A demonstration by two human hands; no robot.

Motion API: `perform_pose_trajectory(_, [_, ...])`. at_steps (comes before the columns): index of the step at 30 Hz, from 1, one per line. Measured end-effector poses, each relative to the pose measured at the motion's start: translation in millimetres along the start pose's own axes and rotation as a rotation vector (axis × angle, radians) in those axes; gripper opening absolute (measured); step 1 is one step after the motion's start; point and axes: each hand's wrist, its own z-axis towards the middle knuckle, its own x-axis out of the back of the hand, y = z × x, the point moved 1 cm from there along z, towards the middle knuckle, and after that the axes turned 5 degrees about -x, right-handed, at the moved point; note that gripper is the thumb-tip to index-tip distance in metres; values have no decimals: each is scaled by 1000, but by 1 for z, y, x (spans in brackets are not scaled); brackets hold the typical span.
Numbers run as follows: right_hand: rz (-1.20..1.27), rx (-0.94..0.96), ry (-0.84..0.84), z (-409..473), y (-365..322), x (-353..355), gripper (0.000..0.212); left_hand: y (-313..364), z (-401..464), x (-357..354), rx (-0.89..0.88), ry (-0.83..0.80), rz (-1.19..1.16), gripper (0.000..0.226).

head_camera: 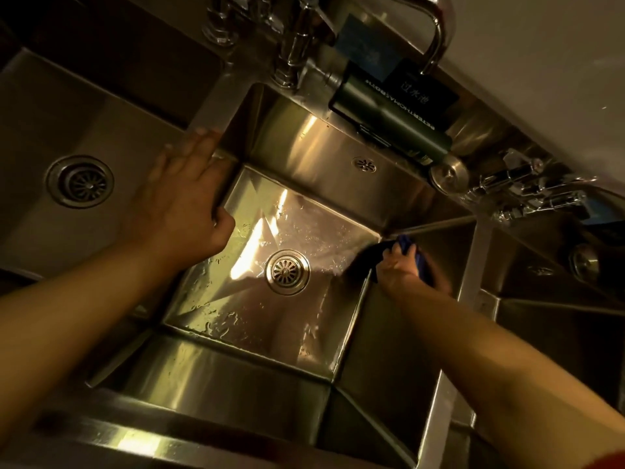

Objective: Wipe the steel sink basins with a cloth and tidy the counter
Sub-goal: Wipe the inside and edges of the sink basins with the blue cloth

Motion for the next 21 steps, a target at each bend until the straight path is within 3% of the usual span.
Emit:
perform_pose_trajectory(5, [39, 65, -49, 2, -10, -11, 47, -4, 0, -4, -23, 6, 15, 74])
perform_pose_trajectory(12, [286, 180, -178, -91, -94, -91, 40, -8, 1, -9, -40, 8, 32, 71])
perform_pose_trajectory(15, [265, 253, -198, -121, -108, -104, 37, -9, 0, -10, -33, -4, 24, 70])
perform_pose_trajectory(21, [537, 170, -369, -136, -108, -94, 40, -4, -1, -6, -17, -39, 17, 68])
